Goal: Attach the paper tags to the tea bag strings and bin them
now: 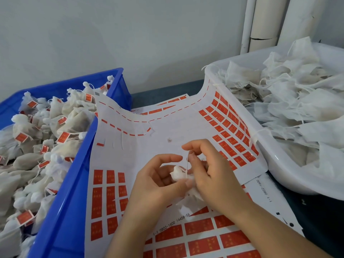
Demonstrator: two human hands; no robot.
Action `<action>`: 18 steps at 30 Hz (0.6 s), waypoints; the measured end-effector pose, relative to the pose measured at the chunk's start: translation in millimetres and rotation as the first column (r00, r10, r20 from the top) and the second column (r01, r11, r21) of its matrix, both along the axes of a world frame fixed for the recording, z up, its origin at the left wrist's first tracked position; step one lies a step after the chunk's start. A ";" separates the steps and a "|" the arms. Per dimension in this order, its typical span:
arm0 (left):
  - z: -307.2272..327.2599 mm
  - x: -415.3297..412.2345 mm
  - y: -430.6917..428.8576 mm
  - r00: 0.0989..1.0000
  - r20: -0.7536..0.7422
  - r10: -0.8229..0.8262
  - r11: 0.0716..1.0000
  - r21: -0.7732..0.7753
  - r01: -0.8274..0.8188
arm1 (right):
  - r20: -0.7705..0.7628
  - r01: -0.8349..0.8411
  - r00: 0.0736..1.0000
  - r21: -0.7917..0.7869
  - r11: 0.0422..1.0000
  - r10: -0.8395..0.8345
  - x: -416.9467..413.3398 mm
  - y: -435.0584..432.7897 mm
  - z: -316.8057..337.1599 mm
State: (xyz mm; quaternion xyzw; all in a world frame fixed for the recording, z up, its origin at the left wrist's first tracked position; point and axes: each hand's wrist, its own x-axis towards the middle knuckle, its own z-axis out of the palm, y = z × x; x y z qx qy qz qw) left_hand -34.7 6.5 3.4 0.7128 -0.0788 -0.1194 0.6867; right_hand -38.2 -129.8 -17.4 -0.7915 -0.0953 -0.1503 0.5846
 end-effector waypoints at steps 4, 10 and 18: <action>-1.6 0.6 3.0 1.000 -0.012 0.010 0.999 0.033 -0.010 | -0.001 -0.025 1.000 -0.038 0.999 0.025 1.4 -1.4 2.0; -4.2 2.9 6.6 0.997 0.023 0.079 0.994 0.067 -0.080 | -0.003 -0.057 0.998 -0.061 0.997 0.057 0.7 -2.9 1.7; -1.5 3.2 8.6 0.990 0.131 0.050 0.990 0.127 -0.067 | -0.001 -0.063 0.998 -0.052 0.997 0.063 0.9 -3.4 1.2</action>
